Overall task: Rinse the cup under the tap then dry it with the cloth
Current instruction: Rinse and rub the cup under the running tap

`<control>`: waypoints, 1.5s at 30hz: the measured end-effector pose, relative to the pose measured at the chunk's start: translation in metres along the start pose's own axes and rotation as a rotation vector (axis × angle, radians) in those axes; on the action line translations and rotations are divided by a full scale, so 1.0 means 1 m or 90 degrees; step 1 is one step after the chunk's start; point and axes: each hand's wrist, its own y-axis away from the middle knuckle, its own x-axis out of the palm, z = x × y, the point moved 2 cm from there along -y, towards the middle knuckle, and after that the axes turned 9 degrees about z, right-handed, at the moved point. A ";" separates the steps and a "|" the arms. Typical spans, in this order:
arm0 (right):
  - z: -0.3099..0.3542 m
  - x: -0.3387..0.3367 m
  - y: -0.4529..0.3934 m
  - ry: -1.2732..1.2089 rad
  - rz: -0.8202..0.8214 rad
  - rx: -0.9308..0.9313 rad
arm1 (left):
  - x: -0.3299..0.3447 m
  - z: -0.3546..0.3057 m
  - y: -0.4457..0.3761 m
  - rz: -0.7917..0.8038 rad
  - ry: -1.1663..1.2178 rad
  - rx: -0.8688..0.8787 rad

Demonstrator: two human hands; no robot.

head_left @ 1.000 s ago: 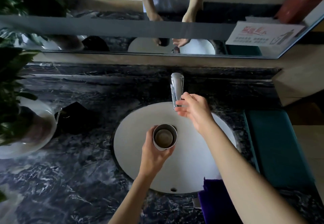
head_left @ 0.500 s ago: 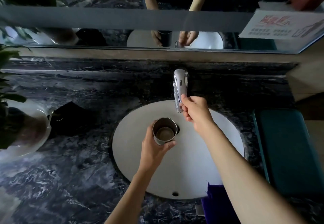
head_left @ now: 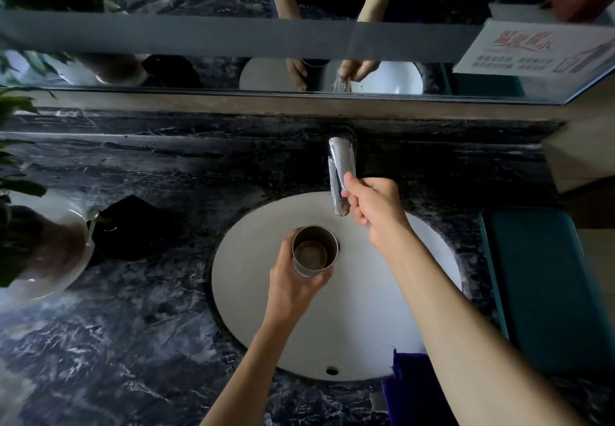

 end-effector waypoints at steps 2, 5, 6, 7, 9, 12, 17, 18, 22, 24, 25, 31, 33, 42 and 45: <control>0.004 0.001 0.001 -0.009 -0.001 0.001 | -0.001 0.001 0.000 -0.001 -0.004 -0.001; 0.008 0.002 0.002 -0.016 0.002 0.000 | -0.002 0.002 0.001 -0.005 -0.005 -0.008; 0.010 0.002 0.003 -0.017 0.004 0.000 | -0.002 0.002 0.001 -0.005 -0.004 -0.011; 0.010 0.001 0.003 -0.017 0.006 0.001 | -0.002 0.003 0.001 -0.007 -0.004 -0.014; 0.012 0.001 0.003 -0.019 0.007 0.003 | -0.001 0.004 0.000 -0.009 -0.002 -0.017; 0.017 0.001 0.001 -0.030 0.006 0.003 | -0.001 0.004 -0.001 -0.009 0.001 -0.025; 0.018 0.001 0.003 -0.042 0.019 0.014 | 0.001 0.006 -0.004 -0.011 -0.004 -0.026; 0.018 0.001 0.003 -0.039 0.022 0.012 | 0.001 0.008 -0.005 -0.010 -0.005 -0.026; -0.004 -0.013 0.008 -0.043 -0.059 -0.068 | 0.005 0.014 -0.014 -0.019 -0.007 -0.025; -0.031 -0.025 0.013 -0.043 -0.127 -0.057 | 0.009 0.016 -0.022 -0.032 0.014 -0.040; -0.047 -0.030 0.016 -0.041 -0.138 -0.030 | 0.011 0.016 -0.026 -0.037 0.024 -0.047; -0.110 -0.028 0.009 -0.082 -0.034 0.153 | 0.030 0.014 -0.054 -0.009 0.091 -0.052; -0.113 -0.024 0.003 -0.125 -0.004 0.169 | 0.038 0.016 -0.062 0.017 0.107 -0.052; -0.135 -0.043 -0.002 -0.153 -0.067 0.198 | 0.042 0.034 -0.079 0.005 0.136 -0.083; -0.139 -0.045 0.000 -0.154 -0.063 0.208 | 0.046 0.039 -0.077 0.080 0.106 -0.082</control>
